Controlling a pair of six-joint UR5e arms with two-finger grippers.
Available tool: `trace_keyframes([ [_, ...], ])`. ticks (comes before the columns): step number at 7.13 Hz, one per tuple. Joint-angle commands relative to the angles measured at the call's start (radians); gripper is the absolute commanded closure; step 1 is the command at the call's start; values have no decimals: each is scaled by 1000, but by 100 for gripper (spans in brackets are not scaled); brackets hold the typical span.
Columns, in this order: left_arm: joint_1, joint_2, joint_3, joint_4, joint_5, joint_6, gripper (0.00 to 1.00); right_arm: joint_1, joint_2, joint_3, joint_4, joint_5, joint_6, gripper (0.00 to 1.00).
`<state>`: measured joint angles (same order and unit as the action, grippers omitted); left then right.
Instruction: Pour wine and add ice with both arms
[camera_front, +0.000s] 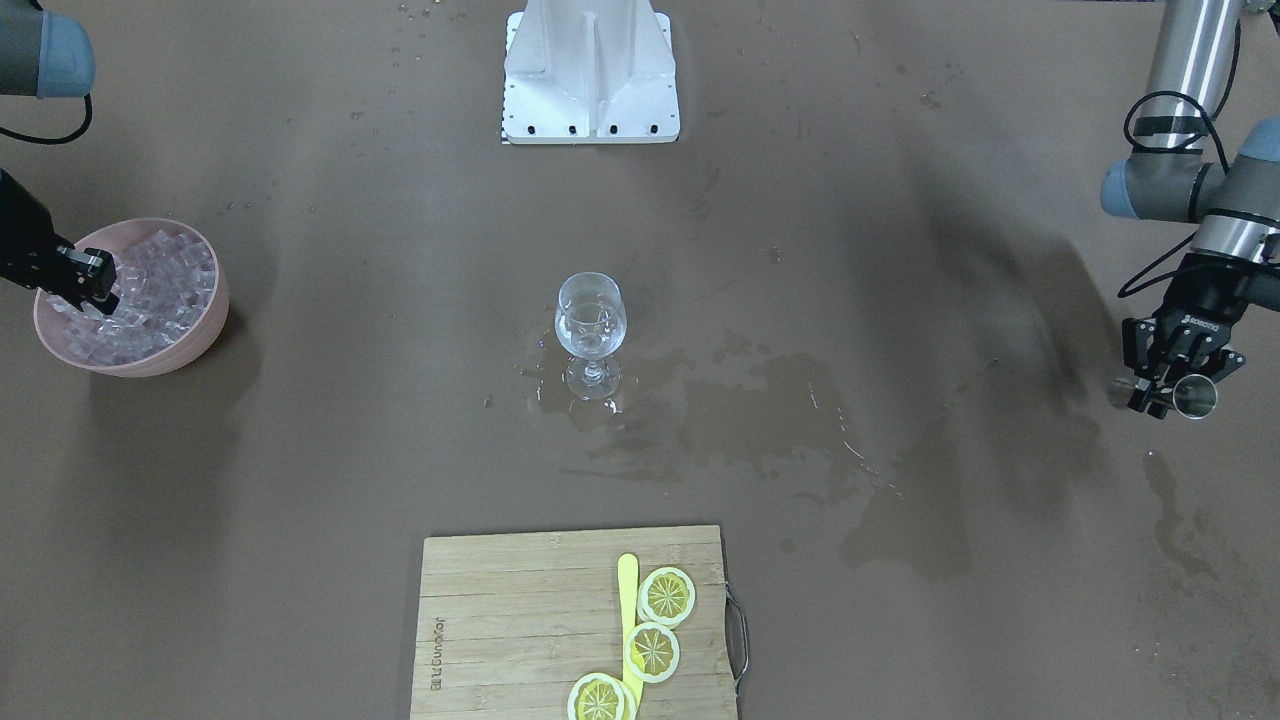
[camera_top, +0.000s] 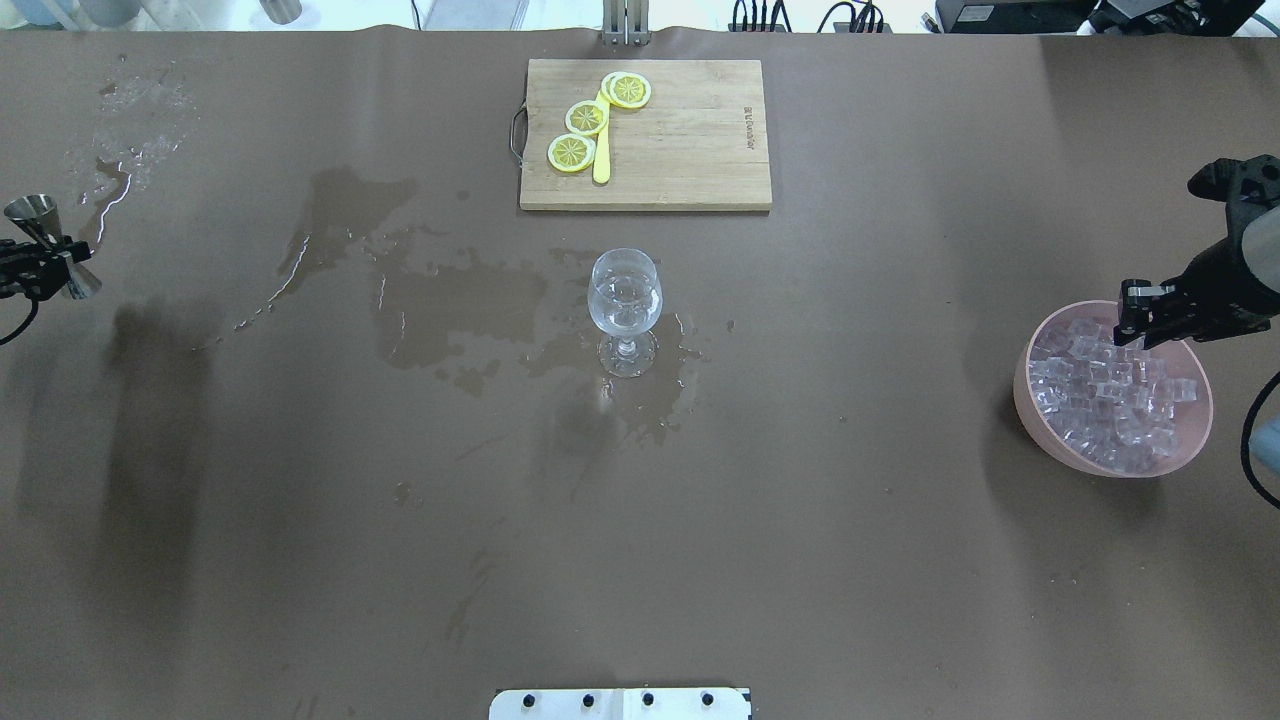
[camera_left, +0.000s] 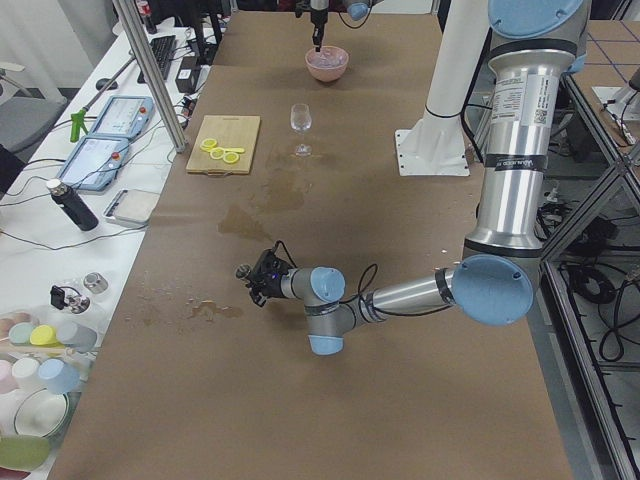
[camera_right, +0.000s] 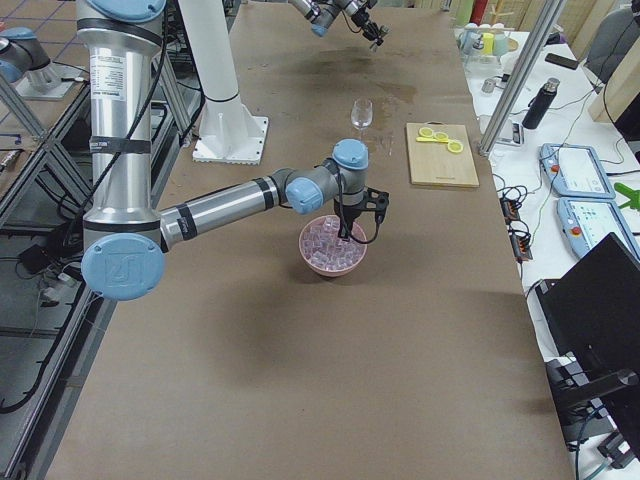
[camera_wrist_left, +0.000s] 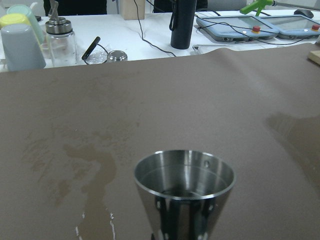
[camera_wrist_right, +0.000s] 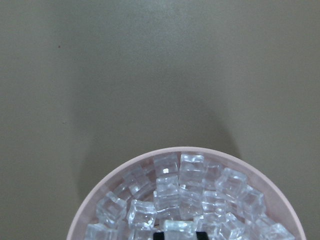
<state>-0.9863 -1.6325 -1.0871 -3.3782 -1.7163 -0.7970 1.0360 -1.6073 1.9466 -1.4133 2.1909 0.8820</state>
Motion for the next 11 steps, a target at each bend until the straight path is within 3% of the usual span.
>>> trace_keyframes([
  [1,0,-10,-80,6,3,-36,100,32,24,26,-125,4,-125,79],
  [3,0,-29,-138,5,9,-105,100,73,73,26,-189,65,-126,81],
  [5,0,-88,-137,8,9,-105,100,66,75,22,-196,69,-126,88],
  [9,9,-197,-201,137,14,-113,100,102,107,26,-220,69,-126,88],
  [11,59,-205,-334,298,69,-114,100,116,106,44,-220,70,-126,88],
])
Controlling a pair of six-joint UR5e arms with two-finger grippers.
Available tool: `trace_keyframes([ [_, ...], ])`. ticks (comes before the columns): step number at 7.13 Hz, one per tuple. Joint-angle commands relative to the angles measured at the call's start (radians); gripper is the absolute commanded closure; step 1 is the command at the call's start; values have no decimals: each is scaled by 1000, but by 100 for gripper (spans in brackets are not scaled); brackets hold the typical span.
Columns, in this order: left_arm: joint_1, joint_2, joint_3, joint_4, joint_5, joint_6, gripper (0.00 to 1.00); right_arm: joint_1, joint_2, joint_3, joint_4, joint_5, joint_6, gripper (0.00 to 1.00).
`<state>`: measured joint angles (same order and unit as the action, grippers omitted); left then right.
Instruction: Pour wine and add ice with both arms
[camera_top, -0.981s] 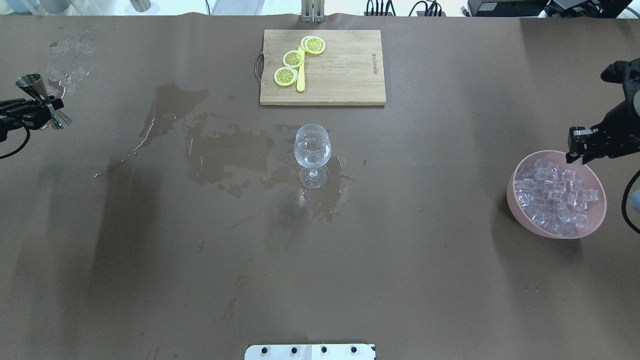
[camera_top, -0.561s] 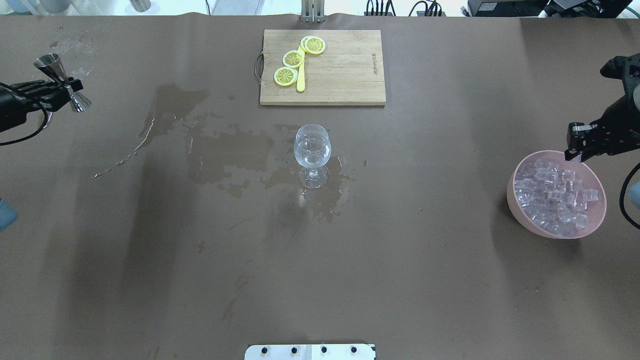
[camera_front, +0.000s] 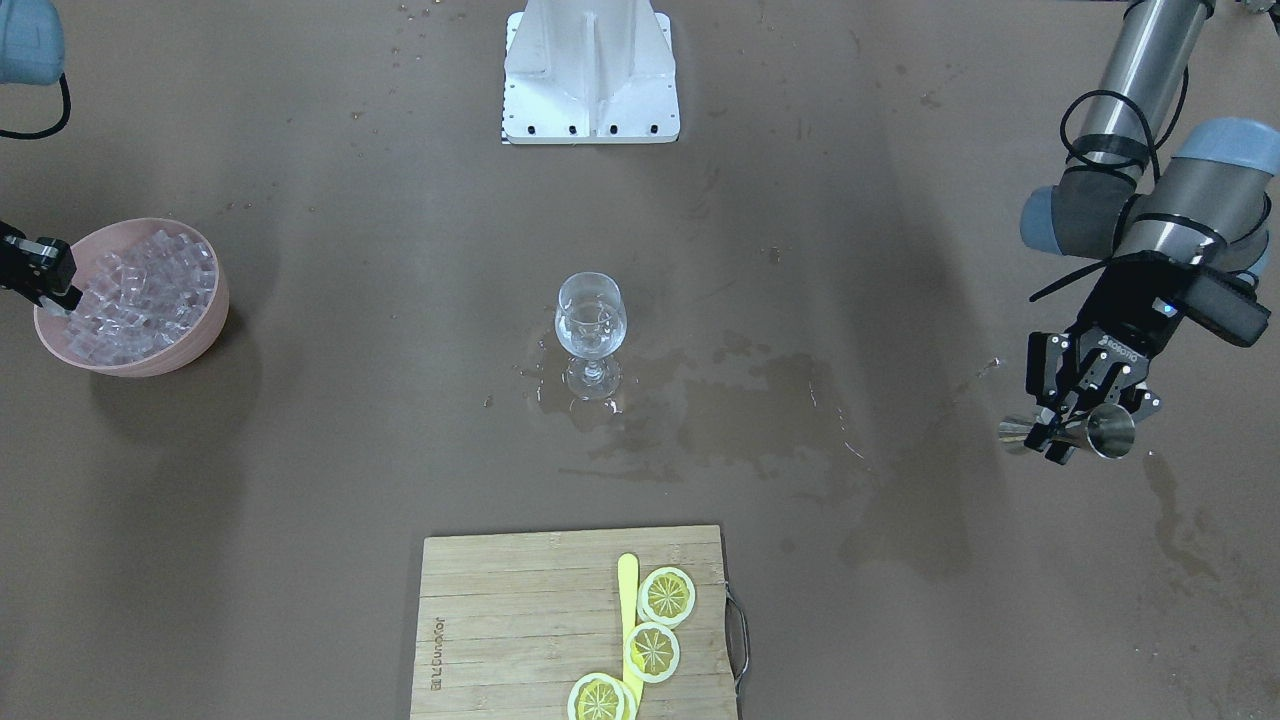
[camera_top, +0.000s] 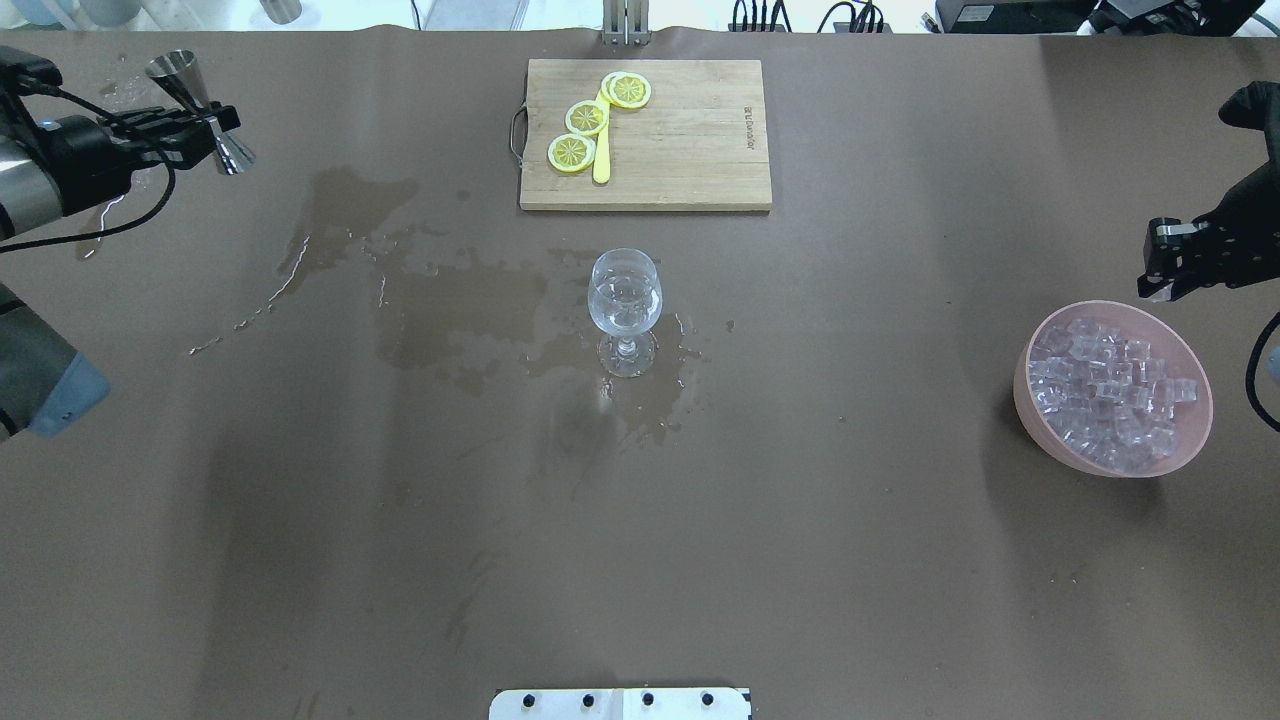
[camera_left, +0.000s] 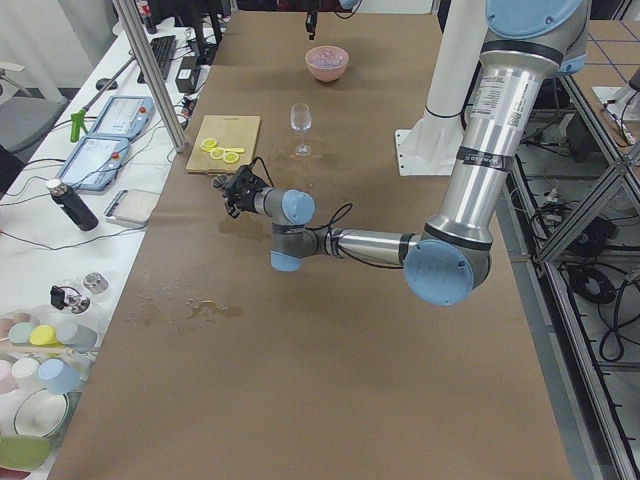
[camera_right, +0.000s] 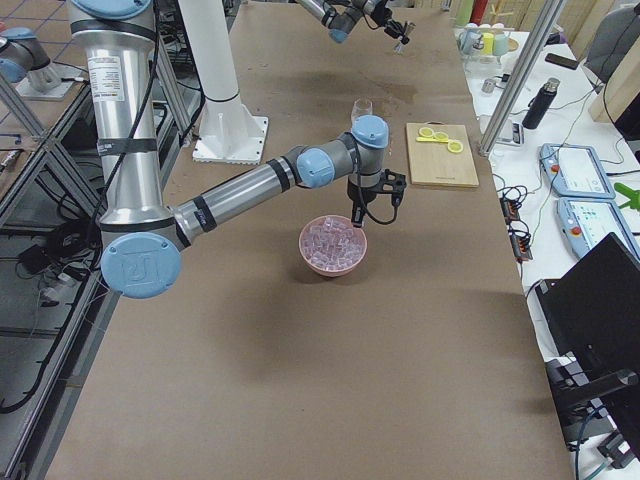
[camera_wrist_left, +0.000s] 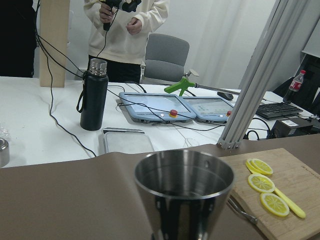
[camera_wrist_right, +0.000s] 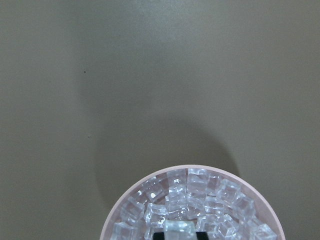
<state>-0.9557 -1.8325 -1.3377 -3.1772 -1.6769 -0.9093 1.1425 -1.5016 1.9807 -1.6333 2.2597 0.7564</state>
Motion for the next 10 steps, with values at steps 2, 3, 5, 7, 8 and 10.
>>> trace_keyframes([
  [2,37,-48,-147,195,26,10,100,29,-8,24,0,0,0,88],
  [3,87,-91,-140,212,38,38,100,34,-18,42,-5,0,0,88],
  [5,229,-157,-141,246,218,338,100,48,-98,94,-16,-12,1,89],
  [7,276,-188,-144,253,269,462,100,81,-106,98,-55,-16,3,89],
  [8,276,-208,-152,264,269,549,100,88,-104,98,-66,-14,9,89],
  [10,282,-229,-211,354,270,639,100,97,-109,96,-68,-17,11,89],
])
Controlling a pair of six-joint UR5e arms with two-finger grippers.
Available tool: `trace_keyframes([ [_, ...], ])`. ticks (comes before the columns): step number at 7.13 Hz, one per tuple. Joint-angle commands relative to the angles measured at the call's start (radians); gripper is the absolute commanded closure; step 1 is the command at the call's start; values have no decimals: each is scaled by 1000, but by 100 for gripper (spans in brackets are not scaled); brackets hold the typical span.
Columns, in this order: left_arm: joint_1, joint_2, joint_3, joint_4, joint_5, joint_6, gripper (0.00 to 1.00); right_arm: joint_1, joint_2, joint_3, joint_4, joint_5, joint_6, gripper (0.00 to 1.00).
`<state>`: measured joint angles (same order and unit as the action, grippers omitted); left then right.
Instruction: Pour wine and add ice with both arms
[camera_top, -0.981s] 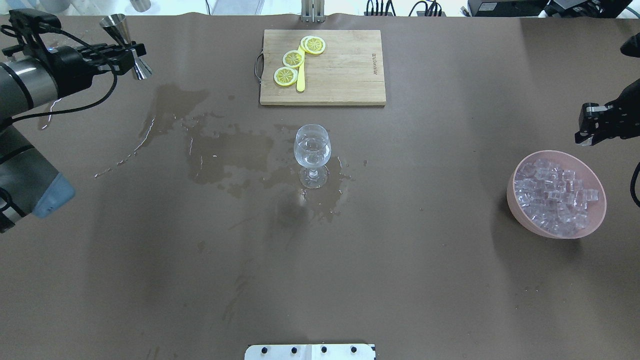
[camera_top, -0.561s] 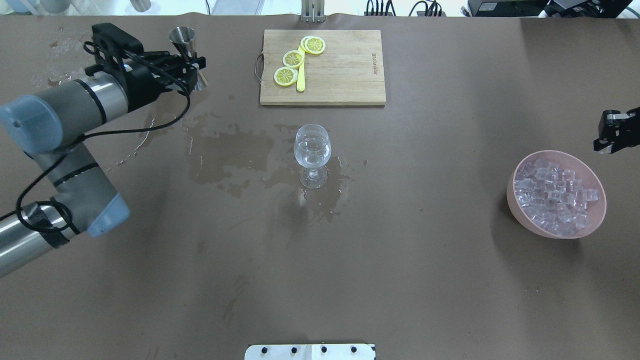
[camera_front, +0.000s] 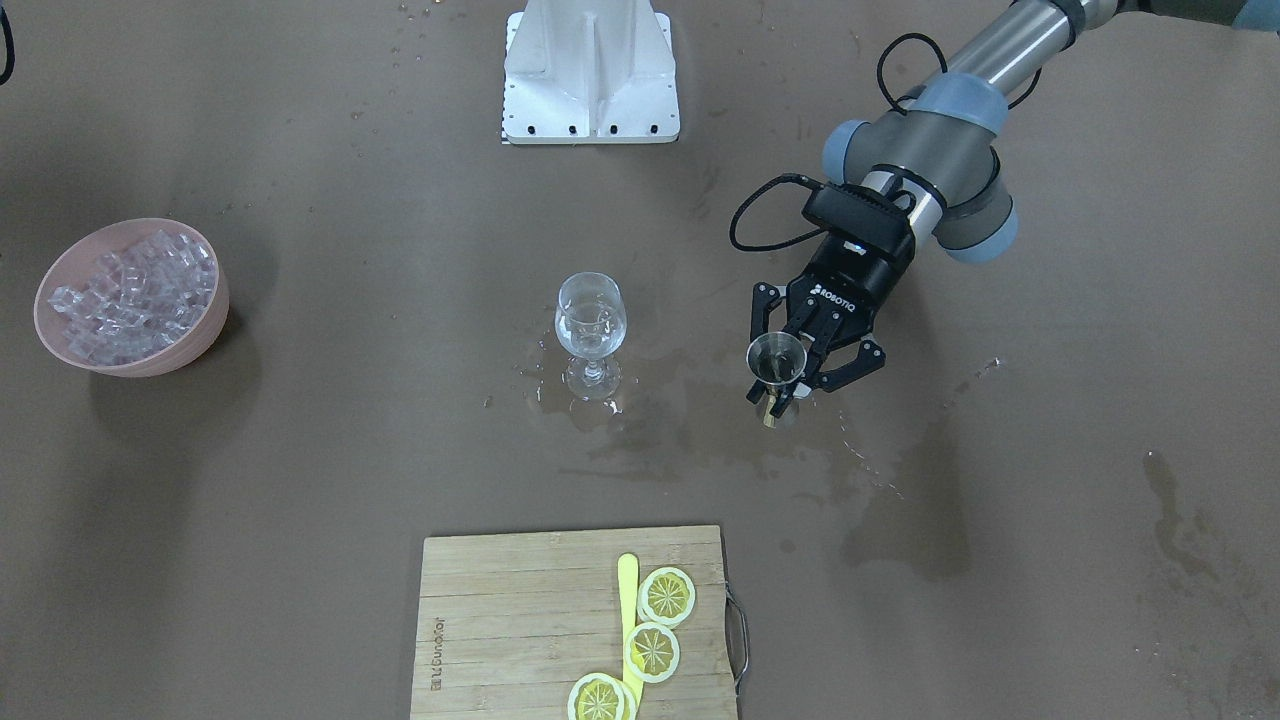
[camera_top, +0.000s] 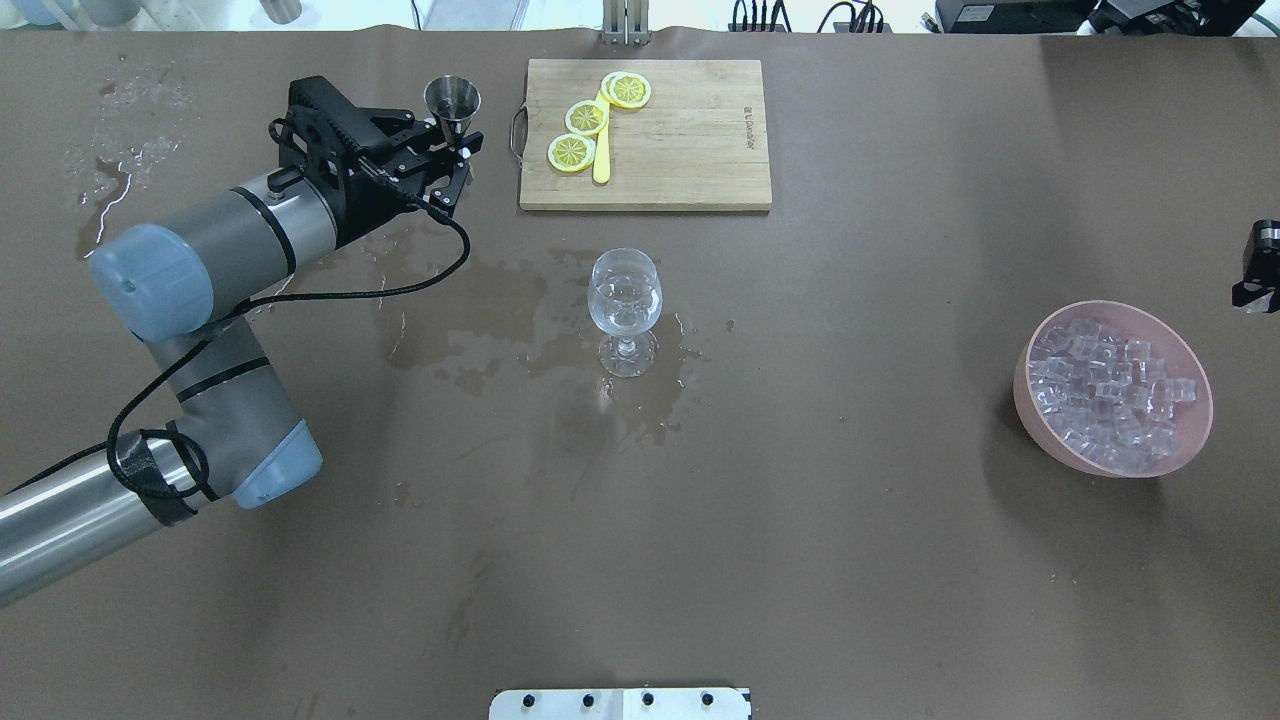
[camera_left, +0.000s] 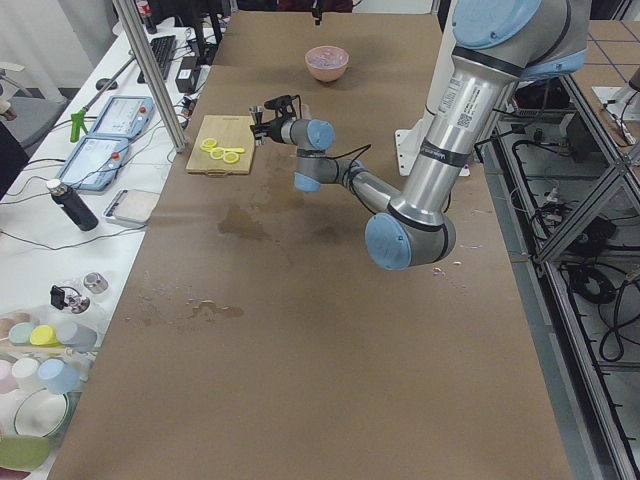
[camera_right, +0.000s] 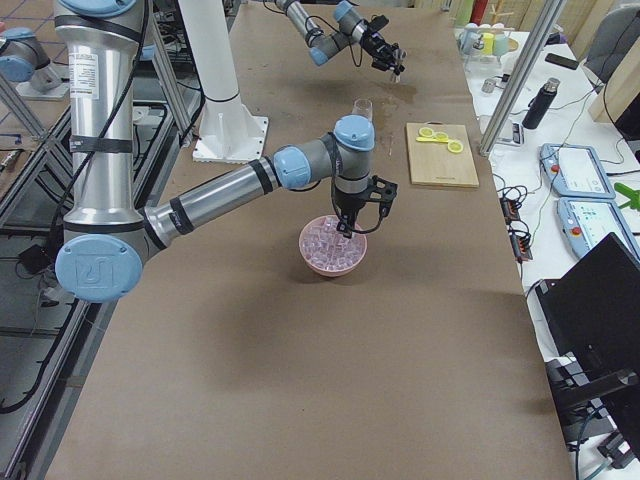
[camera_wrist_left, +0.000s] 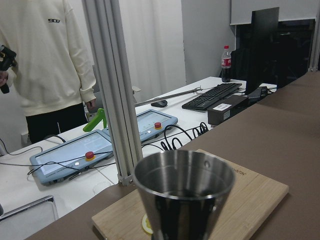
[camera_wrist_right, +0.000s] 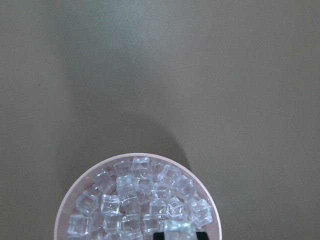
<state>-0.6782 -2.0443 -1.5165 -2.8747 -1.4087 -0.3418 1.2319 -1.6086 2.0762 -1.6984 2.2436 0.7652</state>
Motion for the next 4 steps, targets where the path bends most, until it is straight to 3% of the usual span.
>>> trace_keyframes([
  [1,18,-25,-68,108,37,160,100,6,2,-1,-3,-1,2,89],
  [4,121,-27,-87,132,133,364,100,8,10,1,-1,1,2,89],
])
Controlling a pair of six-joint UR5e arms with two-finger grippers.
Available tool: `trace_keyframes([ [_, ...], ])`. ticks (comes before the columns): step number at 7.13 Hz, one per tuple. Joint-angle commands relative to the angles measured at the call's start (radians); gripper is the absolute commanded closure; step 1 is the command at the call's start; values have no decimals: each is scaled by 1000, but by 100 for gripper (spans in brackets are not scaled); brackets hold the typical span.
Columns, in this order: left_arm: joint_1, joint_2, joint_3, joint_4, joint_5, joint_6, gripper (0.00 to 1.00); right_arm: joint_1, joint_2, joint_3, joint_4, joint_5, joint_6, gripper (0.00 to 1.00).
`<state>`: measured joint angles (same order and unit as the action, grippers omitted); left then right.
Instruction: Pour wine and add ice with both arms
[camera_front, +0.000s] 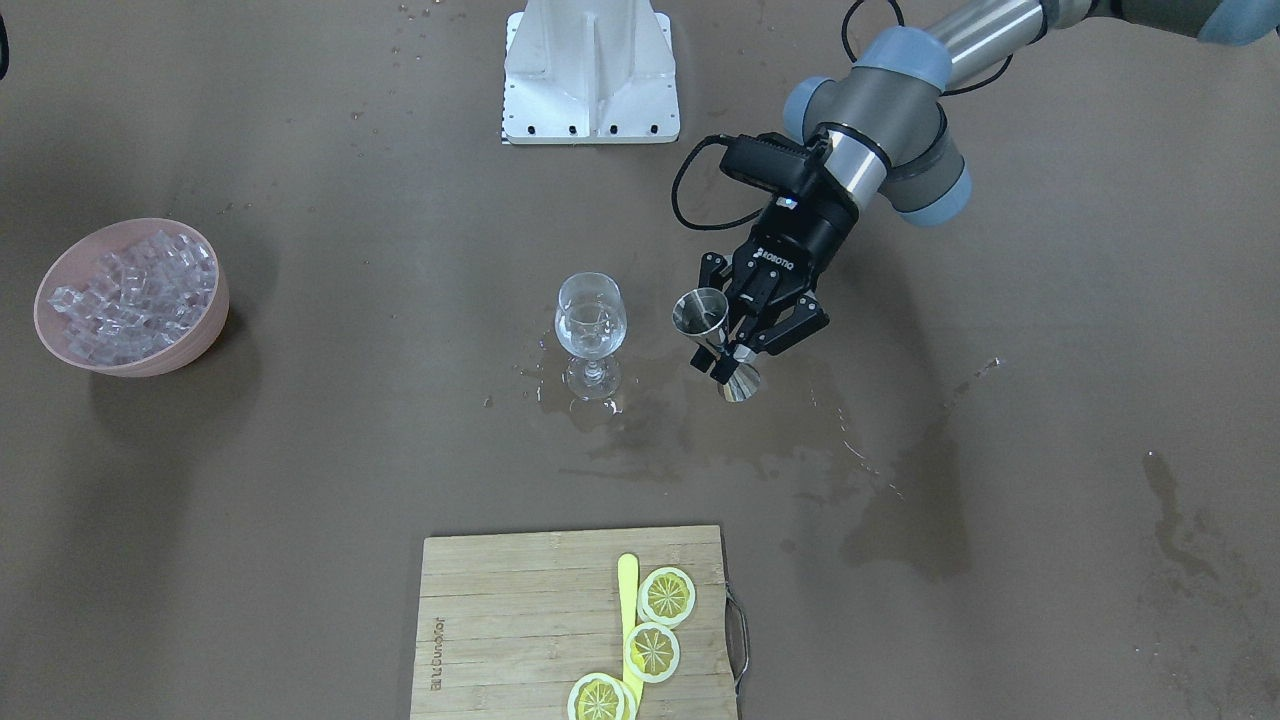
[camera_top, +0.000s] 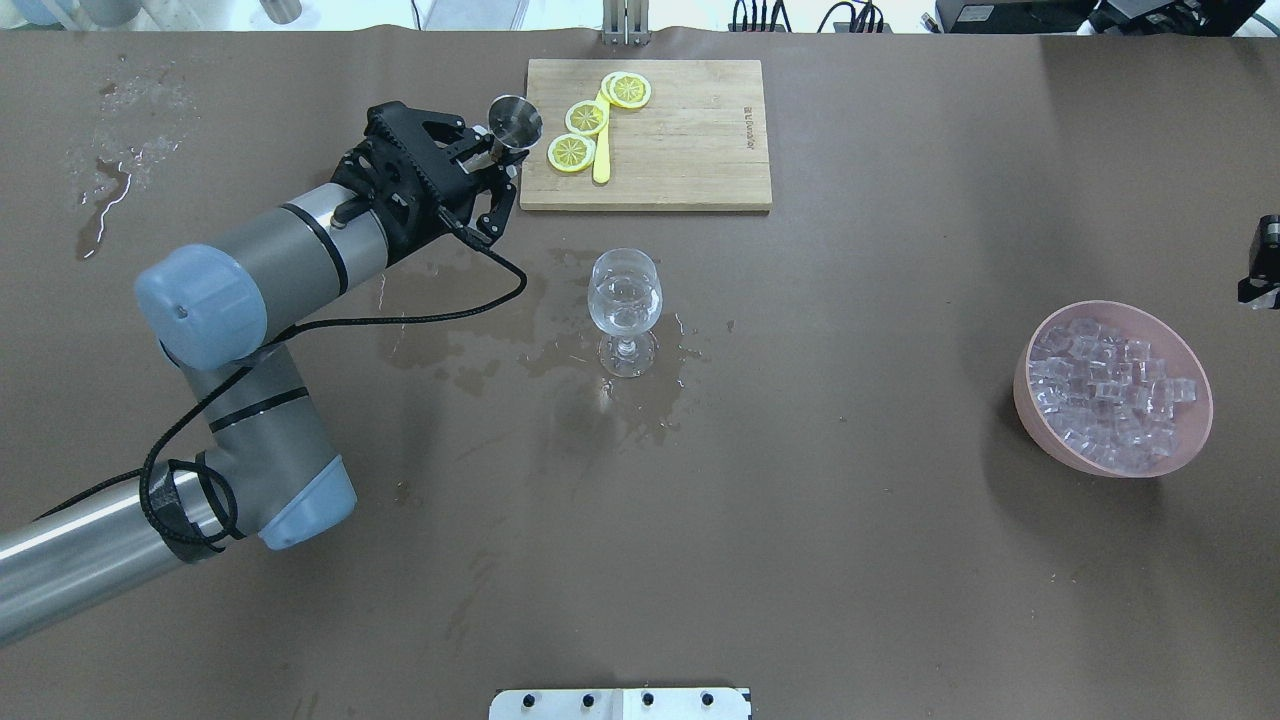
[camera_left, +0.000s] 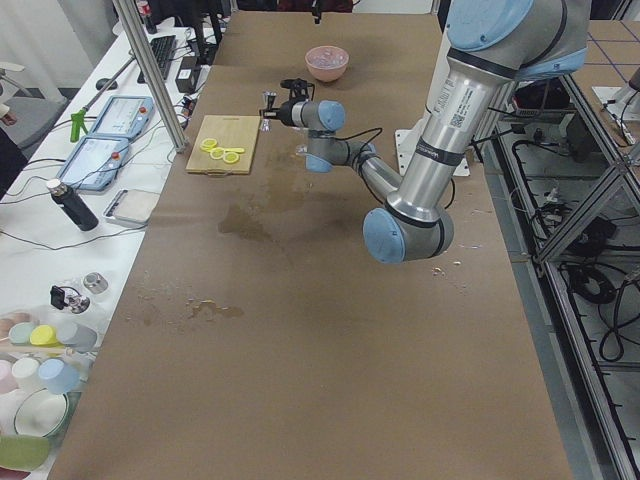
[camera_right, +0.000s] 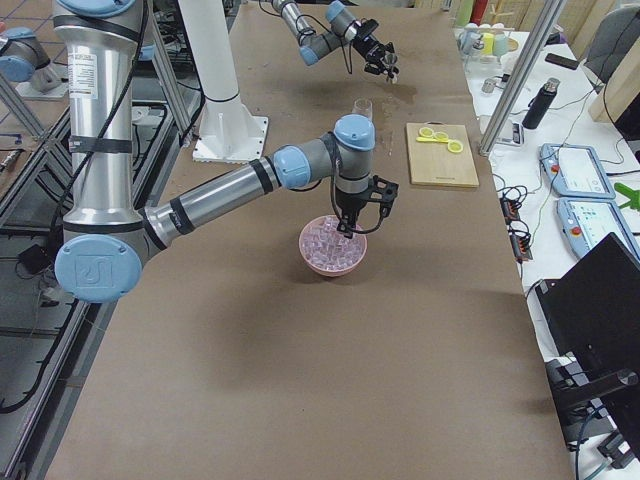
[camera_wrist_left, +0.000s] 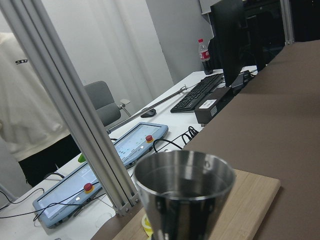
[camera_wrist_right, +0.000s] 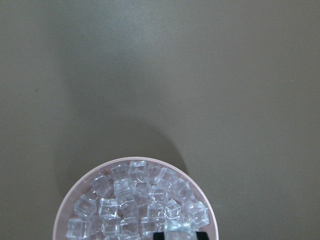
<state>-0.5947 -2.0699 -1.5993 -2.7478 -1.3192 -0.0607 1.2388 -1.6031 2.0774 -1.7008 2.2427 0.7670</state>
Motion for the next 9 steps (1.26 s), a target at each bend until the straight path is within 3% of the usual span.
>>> trace_keyframes([
  [1,45,-1,-2,7,54,151,100,-1,11,0,1,3,0,89],
  [9,128,-35,-33,114,215,498,100,-4,11,0,1,2,-5,90],
])
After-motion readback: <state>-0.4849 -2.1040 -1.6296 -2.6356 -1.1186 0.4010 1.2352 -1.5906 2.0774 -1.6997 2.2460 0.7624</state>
